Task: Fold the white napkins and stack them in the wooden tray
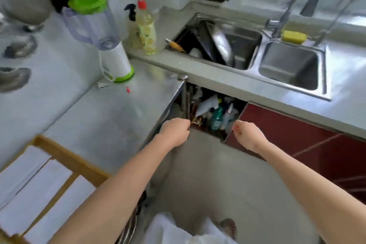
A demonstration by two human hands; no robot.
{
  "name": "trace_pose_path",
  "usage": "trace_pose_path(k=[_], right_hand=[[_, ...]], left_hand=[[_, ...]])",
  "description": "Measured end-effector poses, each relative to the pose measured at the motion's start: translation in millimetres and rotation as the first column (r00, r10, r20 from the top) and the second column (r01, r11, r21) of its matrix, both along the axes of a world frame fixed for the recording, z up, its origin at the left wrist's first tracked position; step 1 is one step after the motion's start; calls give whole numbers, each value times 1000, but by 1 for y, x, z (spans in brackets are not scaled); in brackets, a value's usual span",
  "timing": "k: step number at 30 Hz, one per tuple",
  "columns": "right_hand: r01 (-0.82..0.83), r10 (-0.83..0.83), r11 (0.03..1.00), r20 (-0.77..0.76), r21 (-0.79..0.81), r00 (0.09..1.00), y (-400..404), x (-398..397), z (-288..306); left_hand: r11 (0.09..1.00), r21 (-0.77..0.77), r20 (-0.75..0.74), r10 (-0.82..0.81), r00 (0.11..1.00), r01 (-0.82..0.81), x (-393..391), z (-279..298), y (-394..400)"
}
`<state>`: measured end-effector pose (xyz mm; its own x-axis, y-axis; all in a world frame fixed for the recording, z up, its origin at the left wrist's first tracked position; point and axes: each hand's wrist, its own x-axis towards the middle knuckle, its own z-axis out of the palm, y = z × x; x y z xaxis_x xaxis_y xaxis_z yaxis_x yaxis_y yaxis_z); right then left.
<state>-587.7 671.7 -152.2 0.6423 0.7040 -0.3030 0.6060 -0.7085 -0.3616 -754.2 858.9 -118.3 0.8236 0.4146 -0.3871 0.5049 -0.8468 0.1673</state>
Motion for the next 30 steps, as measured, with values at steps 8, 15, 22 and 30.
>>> trace_pose_path(k=[8, 15, 22, 30], right_hand=[[622, -623, 782, 69, 30, 779, -312, 120, 24], [892, -893, 445, 111, 80, 435, -502, 145, 32], [992, -982, 128, 134, -22, 130, -608, 186, 22], [991, -975, -136, 179, -11, -132, -683, 214, 29]], left_hand=[[769, 58, -5, -638, 770, 637, 255, 9, -265], [376, 100, 27, -926, 376, 921, 374, 10, -461], [107, 119, 43, -994, 103, 987, 481, 14, -588], [-76, 107, 13, -997, -78, 991, 582, 22, -690]])
